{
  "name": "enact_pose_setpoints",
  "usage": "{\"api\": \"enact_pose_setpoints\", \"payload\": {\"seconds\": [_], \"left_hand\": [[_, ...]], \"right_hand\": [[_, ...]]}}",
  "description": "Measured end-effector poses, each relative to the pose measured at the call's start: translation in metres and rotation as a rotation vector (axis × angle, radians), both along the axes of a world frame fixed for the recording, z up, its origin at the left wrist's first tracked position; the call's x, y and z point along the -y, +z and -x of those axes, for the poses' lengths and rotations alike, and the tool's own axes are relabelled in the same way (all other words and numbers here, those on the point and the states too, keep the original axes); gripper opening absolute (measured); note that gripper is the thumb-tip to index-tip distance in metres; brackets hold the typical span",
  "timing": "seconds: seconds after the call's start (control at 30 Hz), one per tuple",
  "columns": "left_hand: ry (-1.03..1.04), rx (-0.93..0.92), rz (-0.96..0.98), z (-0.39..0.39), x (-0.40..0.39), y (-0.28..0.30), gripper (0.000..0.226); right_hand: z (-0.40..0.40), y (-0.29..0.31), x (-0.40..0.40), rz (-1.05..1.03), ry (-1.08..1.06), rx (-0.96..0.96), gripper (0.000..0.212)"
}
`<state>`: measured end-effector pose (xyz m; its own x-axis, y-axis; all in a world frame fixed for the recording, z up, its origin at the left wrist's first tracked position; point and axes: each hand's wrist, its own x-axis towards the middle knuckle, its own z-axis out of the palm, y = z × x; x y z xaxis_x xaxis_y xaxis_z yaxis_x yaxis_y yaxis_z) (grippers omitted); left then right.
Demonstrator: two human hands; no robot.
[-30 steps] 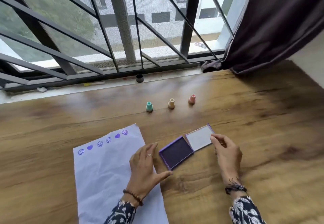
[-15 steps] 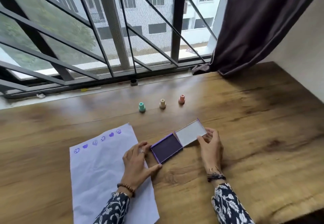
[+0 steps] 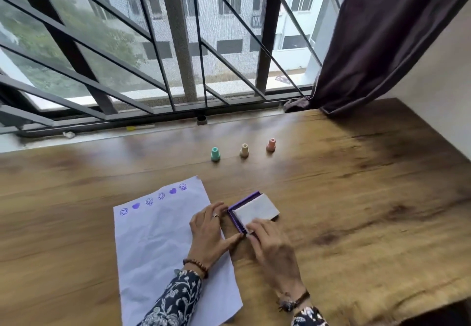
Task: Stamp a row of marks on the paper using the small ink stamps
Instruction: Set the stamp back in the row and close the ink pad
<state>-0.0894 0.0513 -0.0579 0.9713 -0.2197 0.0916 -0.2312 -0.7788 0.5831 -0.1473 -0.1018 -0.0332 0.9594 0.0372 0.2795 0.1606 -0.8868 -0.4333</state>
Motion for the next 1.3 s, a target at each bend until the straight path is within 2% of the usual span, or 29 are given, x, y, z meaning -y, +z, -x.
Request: {"api": "enact_pose_setpoints", "payload": {"seconds": [0.1,0.2,0.33,0.43,0.9,1.3], "left_hand": [[-0.002,0.005,-0.005,0.000,0.000,-0.004,0.068],[0.000,0.011,0.005,0.000,0.000,-0.004,0.067],[-0.010,0.019,0.010,-0.002,-0.002,-0.004,0.068],[-0.016,0.016,0.027,-0.001,-0.002,-0.003,0.068],[0.000,-0.004,0.069,-0.001,-0.002,-0.002,0.066],[0.008,0.001,0.075,-0.002,-0.002,-0.006,0.062]], "right_hand": [[-0.004,0.002,0.000,-0.107,-0.015,-0.019,0.012],[-0.017,0.008,-0.001,-0.322,-0.197,-0.080,0.017],[-0.039,0.010,0.000,-0.255,-0.301,-0.319,0.054],[-0.045,0.008,-0.002,-0.174,-0.298,-0.413,0.066],[-0.038,0.010,-0.007,-0.156,-0.291,-0.473,0.071],[-0.043,0.011,-0.012,-0.132,-0.299,-0.440,0.070]]}}
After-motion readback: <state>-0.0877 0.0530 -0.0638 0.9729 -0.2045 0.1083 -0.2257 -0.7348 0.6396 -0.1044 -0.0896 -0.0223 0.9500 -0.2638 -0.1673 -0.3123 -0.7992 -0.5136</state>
